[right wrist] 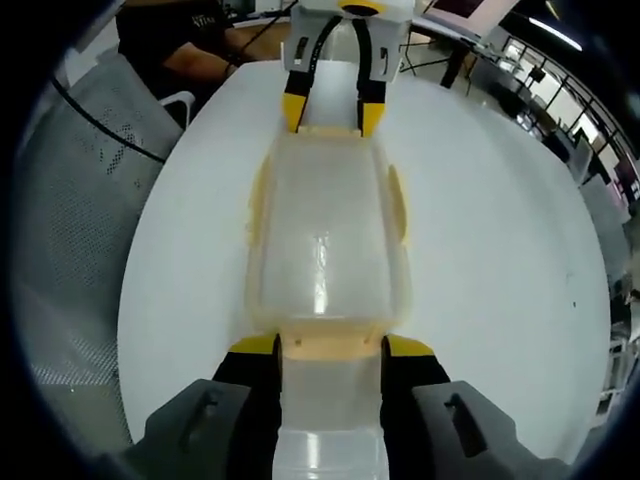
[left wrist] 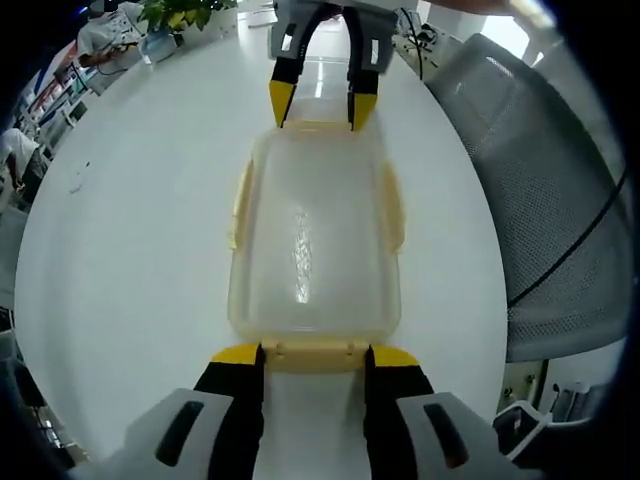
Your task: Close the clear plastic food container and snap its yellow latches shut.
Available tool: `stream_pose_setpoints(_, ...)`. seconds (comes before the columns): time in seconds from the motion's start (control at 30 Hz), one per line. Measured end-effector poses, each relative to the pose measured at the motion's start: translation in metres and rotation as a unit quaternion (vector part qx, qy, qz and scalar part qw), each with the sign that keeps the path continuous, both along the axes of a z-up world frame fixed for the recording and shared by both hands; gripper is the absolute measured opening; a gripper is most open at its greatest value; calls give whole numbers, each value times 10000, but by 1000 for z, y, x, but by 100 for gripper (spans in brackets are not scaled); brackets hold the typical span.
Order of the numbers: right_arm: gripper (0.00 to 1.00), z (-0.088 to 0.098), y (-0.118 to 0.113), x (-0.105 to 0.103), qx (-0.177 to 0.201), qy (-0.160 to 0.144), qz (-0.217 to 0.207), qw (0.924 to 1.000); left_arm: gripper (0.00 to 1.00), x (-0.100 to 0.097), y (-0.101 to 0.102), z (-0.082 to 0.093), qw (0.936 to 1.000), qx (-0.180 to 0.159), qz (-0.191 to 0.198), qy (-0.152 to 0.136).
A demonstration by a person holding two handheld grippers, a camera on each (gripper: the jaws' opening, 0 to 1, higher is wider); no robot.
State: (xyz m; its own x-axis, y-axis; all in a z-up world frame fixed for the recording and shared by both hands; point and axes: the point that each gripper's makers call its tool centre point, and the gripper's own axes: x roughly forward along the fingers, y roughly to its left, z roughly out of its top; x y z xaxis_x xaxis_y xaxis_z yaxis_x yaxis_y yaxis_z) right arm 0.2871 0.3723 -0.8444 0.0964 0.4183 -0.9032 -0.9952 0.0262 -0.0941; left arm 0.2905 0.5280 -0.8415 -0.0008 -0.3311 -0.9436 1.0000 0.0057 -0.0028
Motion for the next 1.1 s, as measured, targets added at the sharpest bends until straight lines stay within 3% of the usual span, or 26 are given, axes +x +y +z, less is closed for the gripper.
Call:
stream_pose_setpoints(0.67,34,8,4,-3,125,-31,121,9998,34,-2,7,0,10000,57,48,-34)
stream_pose_setpoints(1.1,34,25,-3,1,164,-214,201,9994,34,-1,1,24,9994,-207,208,-199)
